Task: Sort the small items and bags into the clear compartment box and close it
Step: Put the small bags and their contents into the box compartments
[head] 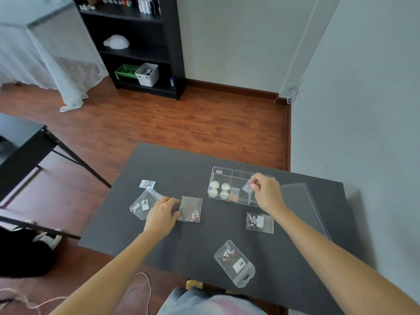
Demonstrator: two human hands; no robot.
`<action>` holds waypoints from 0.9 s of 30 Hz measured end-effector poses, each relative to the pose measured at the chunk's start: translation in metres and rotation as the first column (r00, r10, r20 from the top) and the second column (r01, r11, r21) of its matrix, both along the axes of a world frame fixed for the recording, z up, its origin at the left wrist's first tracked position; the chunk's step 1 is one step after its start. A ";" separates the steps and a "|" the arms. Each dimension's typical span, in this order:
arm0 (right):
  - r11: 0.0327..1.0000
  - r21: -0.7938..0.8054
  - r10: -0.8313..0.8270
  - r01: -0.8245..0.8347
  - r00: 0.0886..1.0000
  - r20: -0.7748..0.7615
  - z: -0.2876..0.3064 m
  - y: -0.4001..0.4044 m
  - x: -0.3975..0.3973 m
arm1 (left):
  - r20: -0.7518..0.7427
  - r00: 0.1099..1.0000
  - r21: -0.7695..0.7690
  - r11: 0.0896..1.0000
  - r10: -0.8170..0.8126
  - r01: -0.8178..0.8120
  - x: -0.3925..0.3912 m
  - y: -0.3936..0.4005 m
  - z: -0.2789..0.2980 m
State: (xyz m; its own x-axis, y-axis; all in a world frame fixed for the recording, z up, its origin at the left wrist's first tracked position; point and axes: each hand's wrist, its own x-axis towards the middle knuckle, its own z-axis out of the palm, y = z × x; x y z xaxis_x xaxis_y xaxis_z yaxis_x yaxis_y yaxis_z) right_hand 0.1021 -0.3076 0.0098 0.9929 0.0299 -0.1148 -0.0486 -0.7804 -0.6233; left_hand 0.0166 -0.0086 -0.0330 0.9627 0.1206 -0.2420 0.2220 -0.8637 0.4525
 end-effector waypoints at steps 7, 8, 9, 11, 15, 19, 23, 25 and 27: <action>0.971 -0.221 0.071 -0.086 0.995 -0.071 -0.023 0.014 0.019 | -0.165 0.977 0.081 0.989 0.135 -0.123 -0.032 0.005 -0.015; 0.966 -0.236 0.086 -0.104 0.993 -0.086 -0.026 0.015 0.019 | -0.162 0.975 0.088 0.986 0.151 -0.139 -0.033 0.004 -0.015; 0.958 -0.258 0.107 -0.128 0.990 -0.094 -0.028 0.016 0.019 | -0.162 0.973 0.091 0.984 0.166 -0.153 -0.032 0.003 -0.015; 0.929 -0.317 0.161 -0.193 0.979 -0.123 -0.035 0.020 0.019 | -0.181 0.961 0.079 0.977 0.208 -0.196 -0.033 0.003 -0.018; 0.861 -0.430 0.223 -0.273 0.961 -0.164 -0.037 0.020 0.021 | -0.200 0.950 0.007 0.970 0.238 -0.242 -0.029 0.005 -0.020; 0.781 -0.561 0.245 -0.275 0.961 -0.129 -0.035 0.025 0.026 | -0.222 0.951 -0.052 0.971 0.216 -0.233 -0.024 0.011 -0.020; 0.708 -0.661 0.234 -0.248 0.966 -0.112 -0.037 0.025 0.029 | -0.258 0.954 -0.043 0.985 0.152 -0.168 -0.022 0.015 -0.021; 0.696 -0.679 0.235 -0.235 0.967 -0.094 -0.039 0.024 0.030 | -0.263 0.957 -0.031 0.990 0.122 -0.135 -0.021 0.016 -0.021; 0.703 -0.675 0.239 -0.226 0.968 -0.075 -0.042 0.023 0.032 | -0.252 0.962 -0.028 0.993 0.108 -0.118 -0.022 0.016 -0.022</action>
State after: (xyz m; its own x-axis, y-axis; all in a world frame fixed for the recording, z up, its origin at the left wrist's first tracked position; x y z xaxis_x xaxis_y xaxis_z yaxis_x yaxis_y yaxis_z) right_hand 0.1336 -0.2845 -0.0327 0.9670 0.1809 -0.1793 0.1964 -0.9778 0.0724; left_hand -0.0051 0.0071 -0.0549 0.8517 0.2096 -0.4803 0.4275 -0.8079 0.4056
